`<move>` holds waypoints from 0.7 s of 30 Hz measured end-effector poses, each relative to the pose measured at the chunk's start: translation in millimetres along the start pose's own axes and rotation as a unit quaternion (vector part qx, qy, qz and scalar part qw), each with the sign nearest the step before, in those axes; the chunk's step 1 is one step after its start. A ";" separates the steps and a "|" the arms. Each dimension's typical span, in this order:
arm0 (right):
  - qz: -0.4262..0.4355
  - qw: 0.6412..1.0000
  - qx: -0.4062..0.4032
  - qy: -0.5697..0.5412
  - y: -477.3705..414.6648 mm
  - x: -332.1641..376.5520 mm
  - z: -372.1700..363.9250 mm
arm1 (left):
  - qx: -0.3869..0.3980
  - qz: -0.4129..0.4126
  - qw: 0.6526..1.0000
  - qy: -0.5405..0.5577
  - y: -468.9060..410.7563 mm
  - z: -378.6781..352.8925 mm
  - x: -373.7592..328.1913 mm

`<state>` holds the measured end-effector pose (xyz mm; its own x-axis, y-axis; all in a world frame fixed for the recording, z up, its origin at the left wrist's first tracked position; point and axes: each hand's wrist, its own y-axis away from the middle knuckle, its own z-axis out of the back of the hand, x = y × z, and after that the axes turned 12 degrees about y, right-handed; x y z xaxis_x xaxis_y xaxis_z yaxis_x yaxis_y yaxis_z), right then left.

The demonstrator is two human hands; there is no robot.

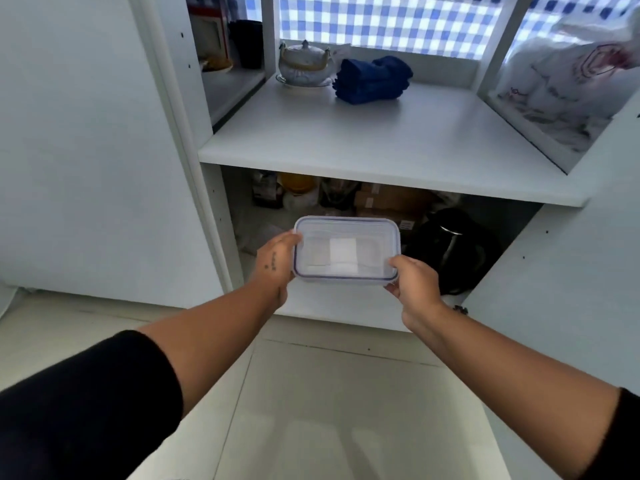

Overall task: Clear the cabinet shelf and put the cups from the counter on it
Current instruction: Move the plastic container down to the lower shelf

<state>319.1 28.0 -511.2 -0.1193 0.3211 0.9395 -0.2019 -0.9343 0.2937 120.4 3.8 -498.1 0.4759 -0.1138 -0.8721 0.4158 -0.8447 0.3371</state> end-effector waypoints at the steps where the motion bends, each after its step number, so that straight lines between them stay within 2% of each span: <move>1: -0.009 1.000 -0.006 0.000 -9.4 -2.7 -3.5 | -0.004 0.020 1.000 0.005 -9.1 -4.5 5.3; 9: -0.108 0.990 -0.084 0.029 -91.7 -45.5 -12.0 | 0.006 0.102 0.986 -0.131 -79.0 -43.3 47.0; 14: -0.109 0.989 -0.099 0.034 -152.5 -78.9 -11.6 | 0.017 0.099 0.985 -0.143 -124.0 -64.6 72.8; 18: -0.097 0.991 -0.085 0.027 -199.9 -96.3 -15.4 | 0.058 0.137 0.975 -0.164 -151.2 -80.0 88.6; 21: -0.080 0.991 -0.100 0.048 -229.2 -100.7 -19.3 | 0.053 0.166 0.974 -0.143 -166.5 -92.8 94.5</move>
<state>358.6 212.7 -676.5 -0.1603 0.4843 0.8601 -0.4134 -0.8242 0.3870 168.0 182.2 -603.7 0.3286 -0.5184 -0.7895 0.1868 -0.7837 0.5924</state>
